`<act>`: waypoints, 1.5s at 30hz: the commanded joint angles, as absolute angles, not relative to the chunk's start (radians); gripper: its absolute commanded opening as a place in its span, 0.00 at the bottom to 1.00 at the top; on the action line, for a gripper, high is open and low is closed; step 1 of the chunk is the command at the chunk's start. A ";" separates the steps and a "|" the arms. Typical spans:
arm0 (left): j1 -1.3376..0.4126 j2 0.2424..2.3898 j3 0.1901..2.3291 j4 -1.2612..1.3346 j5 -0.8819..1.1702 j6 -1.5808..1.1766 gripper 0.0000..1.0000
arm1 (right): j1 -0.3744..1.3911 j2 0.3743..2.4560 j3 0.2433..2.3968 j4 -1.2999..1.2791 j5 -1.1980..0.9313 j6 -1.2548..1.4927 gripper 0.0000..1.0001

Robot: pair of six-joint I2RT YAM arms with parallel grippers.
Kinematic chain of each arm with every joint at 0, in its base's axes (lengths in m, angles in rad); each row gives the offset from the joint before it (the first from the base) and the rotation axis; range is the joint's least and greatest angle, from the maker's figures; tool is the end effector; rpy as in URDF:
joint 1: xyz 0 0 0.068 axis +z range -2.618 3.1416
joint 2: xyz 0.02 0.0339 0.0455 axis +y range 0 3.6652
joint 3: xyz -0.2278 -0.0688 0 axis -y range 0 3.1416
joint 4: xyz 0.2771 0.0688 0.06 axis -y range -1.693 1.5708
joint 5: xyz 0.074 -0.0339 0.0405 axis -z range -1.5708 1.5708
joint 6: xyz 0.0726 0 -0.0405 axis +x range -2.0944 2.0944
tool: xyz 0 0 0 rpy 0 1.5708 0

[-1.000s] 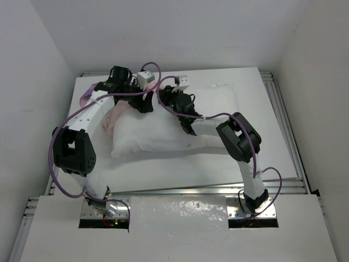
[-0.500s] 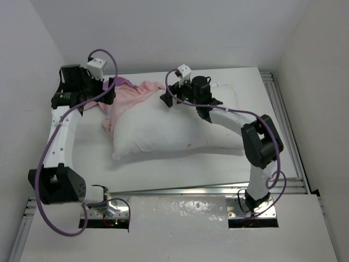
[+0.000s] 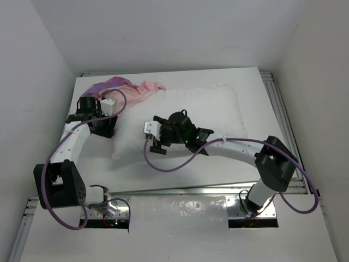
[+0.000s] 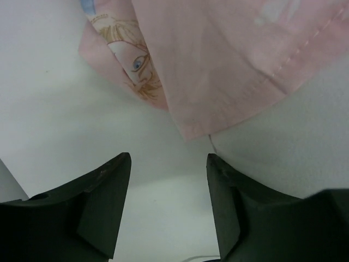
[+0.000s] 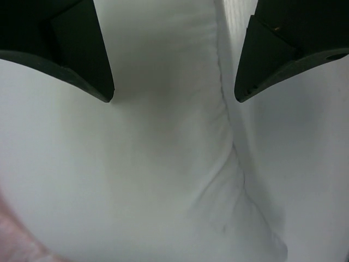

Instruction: Put the pillow into the pillowcase

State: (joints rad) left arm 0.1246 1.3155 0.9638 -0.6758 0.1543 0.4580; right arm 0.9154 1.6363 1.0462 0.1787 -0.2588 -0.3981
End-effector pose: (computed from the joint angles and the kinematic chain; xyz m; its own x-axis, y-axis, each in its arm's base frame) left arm 0.3175 0.0285 0.1700 -0.7813 0.3425 -0.5218 0.3361 0.9353 0.1106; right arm 0.2478 0.3528 0.1788 0.1279 -0.4486 -0.8846 -0.9327 0.2488 -0.2610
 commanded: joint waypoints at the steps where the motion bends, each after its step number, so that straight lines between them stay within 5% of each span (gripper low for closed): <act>1: 0.129 1.331 0.963 -0.583 0.193 0.492 0.58 | 0.903 1.609 1.023 0.209 -0.268 -0.506 0.90; 5: 0.129 1.408 0.940 -0.520 0.183 0.491 0.62 | 0.952 1.629 0.988 0.233 -0.184 -0.593 0.93; 11: 0.129 1.542 0.977 -0.476 0.216 0.466 0.50 | 0.996 1.684 0.963 0.347 -0.113 -0.628 0.96; 13: 0.127 1.575 0.980 -0.466 0.264 0.460 0.29 | 0.997 1.729 0.991 0.344 -0.126 -0.624 0.97; 14: 0.127 1.575 0.983 -0.468 0.279 0.459 0.29 | 0.997 1.745 0.997 0.353 -0.118 -0.618 0.98; 16: 0.127 1.591 0.999 -0.486 0.299 0.451 0.01 | 0.997 1.778 1.006 0.415 -0.097 -0.609 0.99; 22: 0.127 1.487 1.025 -0.612 0.327 0.497 0.00 | 0.996 1.968 1.103 0.603 0.024 -0.563 0.99; 24: 0.127 1.445 1.023 -0.643 0.337 0.515 0.00 | 0.993 2.002 1.118 0.682 0.057 -0.534 0.86; 25: 0.129 1.427 1.023 -0.656 0.341 0.531 0.00 | 0.982 2.014 1.138 0.701 0.076 -0.488 0.45; 26: 0.127 1.393 1.025 -0.670 0.342 0.537 0.00 | 0.976 2.028 1.152 0.722 0.109 -0.451 0.23; 27: 0.126 1.379 1.032 -0.704 0.353 0.551 0.00 | 0.959 2.057 1.192 0.742 0.165 -0.398 0.05; 28: 0.126 1.359 1.038 -0.724 0.360 0.561 0.00 | 0.948 2.074 1.218 0.730 0.181 -0.368 0.00; 45: 0.040 1.322 1.314 -0.976 0.429 0.686 0.00 | 0.782 2.250 1.716 0.583 0.475 0.086 0.00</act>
